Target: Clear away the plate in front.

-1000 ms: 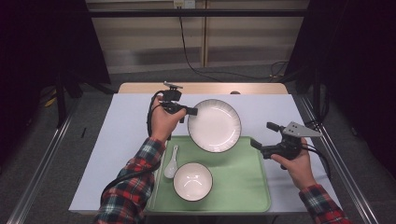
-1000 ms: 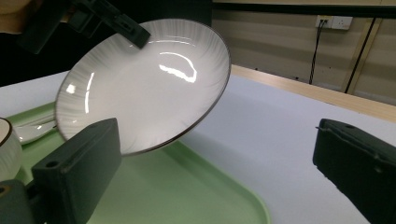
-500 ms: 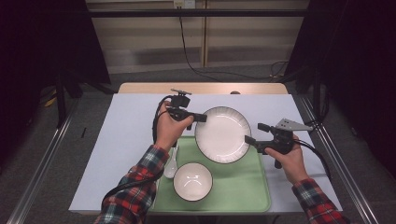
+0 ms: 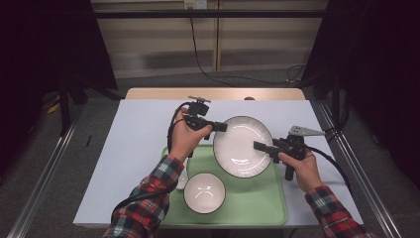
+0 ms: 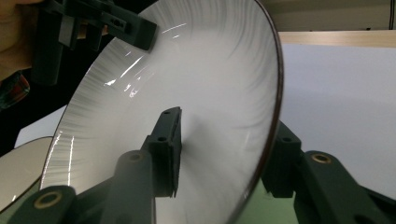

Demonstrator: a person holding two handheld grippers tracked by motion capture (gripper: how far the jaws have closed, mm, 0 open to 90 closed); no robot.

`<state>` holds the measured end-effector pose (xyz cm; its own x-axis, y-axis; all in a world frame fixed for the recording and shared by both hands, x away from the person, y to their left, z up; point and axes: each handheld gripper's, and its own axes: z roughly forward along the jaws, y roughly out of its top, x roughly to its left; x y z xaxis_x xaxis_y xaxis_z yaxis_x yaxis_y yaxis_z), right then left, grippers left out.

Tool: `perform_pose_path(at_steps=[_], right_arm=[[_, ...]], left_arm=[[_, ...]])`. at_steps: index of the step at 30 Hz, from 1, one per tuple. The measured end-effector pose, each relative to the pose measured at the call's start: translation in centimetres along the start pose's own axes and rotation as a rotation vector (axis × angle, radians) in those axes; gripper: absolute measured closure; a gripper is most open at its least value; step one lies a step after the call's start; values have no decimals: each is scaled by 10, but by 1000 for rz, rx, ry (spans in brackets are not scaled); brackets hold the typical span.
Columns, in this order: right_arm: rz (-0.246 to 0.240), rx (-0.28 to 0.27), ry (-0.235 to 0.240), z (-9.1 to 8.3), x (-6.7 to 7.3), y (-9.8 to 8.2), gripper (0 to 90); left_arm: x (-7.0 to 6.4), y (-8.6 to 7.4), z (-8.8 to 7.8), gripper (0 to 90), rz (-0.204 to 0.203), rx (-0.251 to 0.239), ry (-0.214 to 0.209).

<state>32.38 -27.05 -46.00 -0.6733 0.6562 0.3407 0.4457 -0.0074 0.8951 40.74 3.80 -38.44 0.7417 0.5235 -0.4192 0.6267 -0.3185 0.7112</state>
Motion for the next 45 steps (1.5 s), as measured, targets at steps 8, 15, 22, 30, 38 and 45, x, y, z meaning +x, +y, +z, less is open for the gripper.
perform_pose_path(at_steps=[8,15,22,30,38,45], right_arm=[[90,-30,-7,-11,3,6,738],[153,-56,-55,-18,6,12,819],[205,-68,-72,-25,7,15,820],[228,-43,-109,-25,4,13,822],[308,-39,-120,-28,-2,10,824],[314,-13,-127,-26,-2,8,825]], left_arm=[[2,0,-1,819,28,-49,-14],[-2,-4,1,800,69,-60,-18],[0,-8,3,804,60,-100,-49],[10,-12,-13,657,58,-160,3],[21,-19,-30,346,97,-196,119],[27,-28,-42,220,100,-203,174]])
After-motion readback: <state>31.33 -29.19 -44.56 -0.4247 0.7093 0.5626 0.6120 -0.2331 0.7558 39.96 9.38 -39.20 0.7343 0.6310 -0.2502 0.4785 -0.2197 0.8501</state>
